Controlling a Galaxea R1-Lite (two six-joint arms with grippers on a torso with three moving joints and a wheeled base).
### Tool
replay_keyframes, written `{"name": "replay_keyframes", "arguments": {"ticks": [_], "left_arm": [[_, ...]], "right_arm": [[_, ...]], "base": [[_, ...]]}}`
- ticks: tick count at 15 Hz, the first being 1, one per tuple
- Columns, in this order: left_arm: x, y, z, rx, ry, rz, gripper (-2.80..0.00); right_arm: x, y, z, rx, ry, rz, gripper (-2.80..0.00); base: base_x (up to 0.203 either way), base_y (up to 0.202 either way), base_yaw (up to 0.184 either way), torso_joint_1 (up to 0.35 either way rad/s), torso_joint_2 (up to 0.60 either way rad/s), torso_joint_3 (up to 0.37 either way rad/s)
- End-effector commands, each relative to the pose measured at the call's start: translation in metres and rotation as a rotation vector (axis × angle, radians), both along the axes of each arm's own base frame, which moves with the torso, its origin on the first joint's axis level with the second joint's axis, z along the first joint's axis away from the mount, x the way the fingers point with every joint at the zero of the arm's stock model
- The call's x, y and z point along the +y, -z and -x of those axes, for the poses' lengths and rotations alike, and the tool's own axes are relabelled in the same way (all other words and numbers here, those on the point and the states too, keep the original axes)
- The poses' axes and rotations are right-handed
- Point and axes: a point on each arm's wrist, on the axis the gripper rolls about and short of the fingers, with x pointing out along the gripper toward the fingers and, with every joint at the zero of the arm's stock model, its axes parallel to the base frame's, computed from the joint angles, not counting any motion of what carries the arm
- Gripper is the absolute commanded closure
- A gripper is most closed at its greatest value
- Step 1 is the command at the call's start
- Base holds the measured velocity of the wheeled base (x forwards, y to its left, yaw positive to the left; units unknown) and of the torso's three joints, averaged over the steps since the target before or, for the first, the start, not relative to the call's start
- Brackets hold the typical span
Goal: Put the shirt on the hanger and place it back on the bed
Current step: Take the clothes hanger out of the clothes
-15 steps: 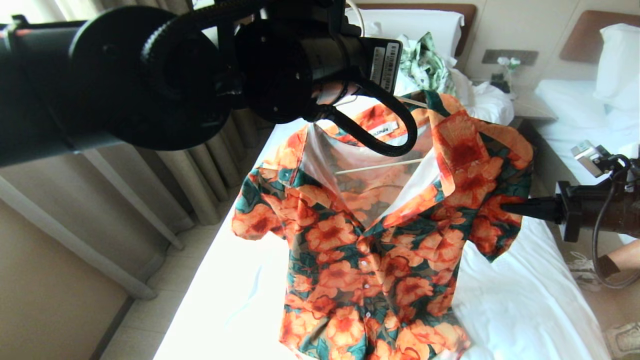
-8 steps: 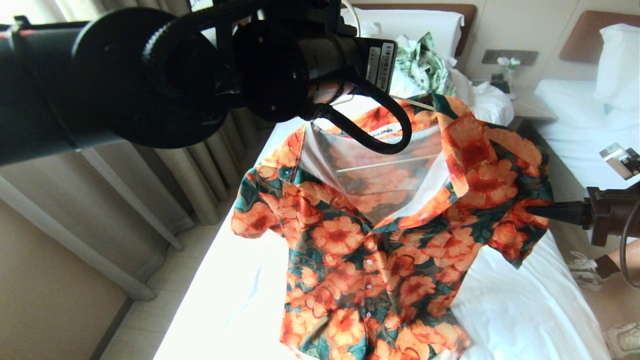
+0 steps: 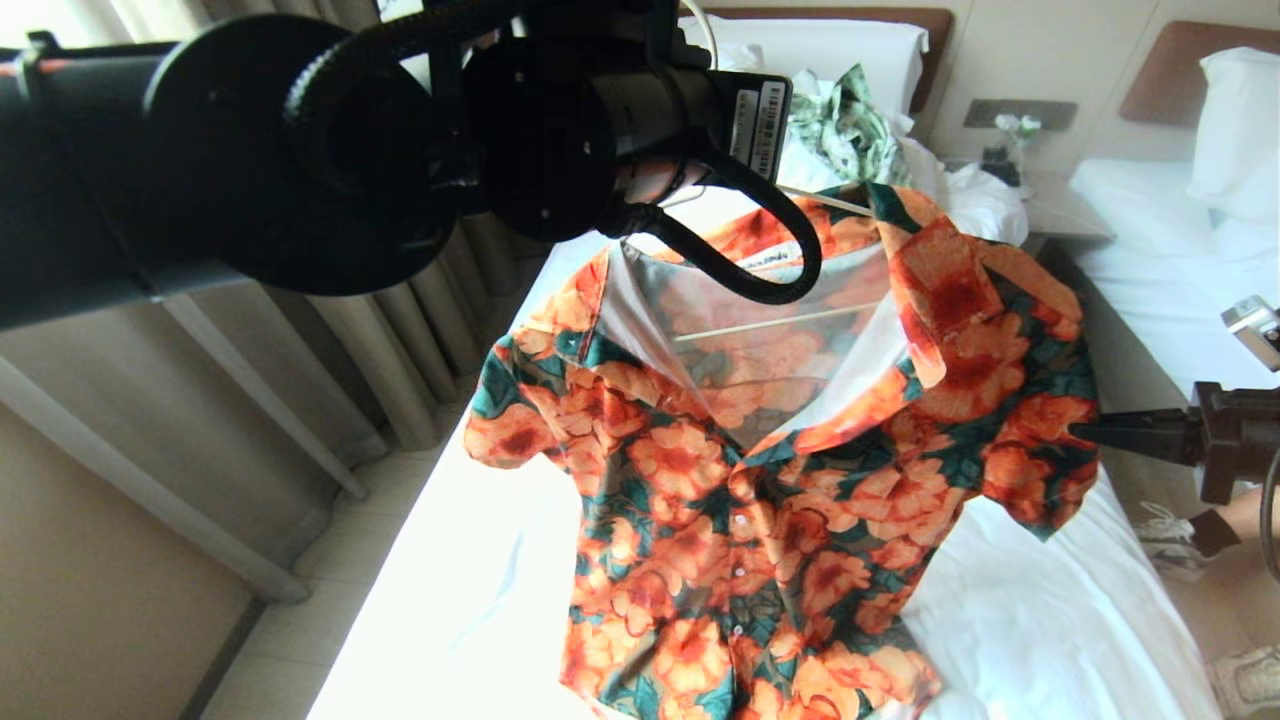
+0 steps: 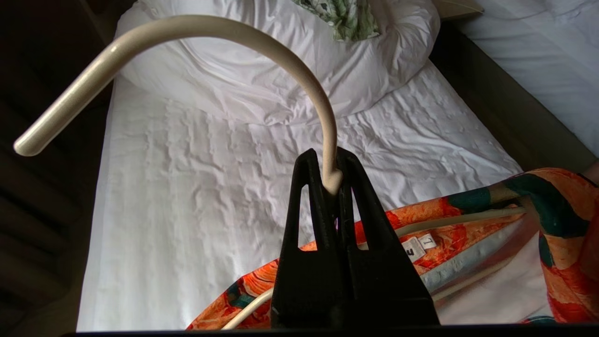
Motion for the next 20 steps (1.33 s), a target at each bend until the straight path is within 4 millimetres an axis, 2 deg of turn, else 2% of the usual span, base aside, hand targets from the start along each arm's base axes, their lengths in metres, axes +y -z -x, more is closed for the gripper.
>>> {"name": "replay_keyframes", "arguments": {"ticks": [1, 6, 8, 9, 12, 16, 20], "left_arm": [[0.000, 0.000, 0.000, -0.001, -0.002, 0.000, 0.00], [0.002, -0.002, 0.001, -0.003, -0.005, 0.000, 0.00], [0.002, -0.002, 0.001, -0.001, -0.007, 0.000, 0.00], [0.003, -0.002, 0.001, 0.000, -0.010, -0.001, 0.00], [0.009, -0.003, -0.004, -0.001, -0.030, 0.004, 0.00], [0.039, -0.033, 0.010, -0.080, -0.055, 0.014, 0.00], [0.047, -0.041, 0.013, -0.122, -0.072, -0.008, 0.00]], "right_arm": [[0.000, -0.002, 0.001, -0.009, -0.005, -0.001, -2.80], [-0.009, -0.015, 0.020, -0.044, 0.042, 0.009, -2.80], [-0.019, -0.024, 0.038, -0.078, 0.080, 0.007, -2.80], [-0.020, -0.026, 0.047, -0.093, 0.064, -0.015, 0.00], [-0.007, -0.048, 0.073, -0.123, 0.013, -0.067, 0.00], [0.016, -0.075, 0.097, -0.110, -0.089, -0.162, 0.00], [0.011, -0.073, 0.088, -0.103, -0.087, -0.167, 0.00]], "base": [[0.000, 0.000, 0.000, 0.000, 0.00, 0.000], [0.000, 0.000, 0.000, 0.000, 0.00, 0.000], [0.000, 0.000, 0.000, 0.000, 0.00, 0.000], [0.000, 0.000, 0.000, 0.000, 0.00, 0.000], [0.000, 0.000, 0.000, 0.000, 0.00, 0.000], [0.000, 0.000, 0.000, 0.000, 0.00, 0.000], [0.000, 0.000, 0.000, 0.000, 0.00, 0.000]]}}
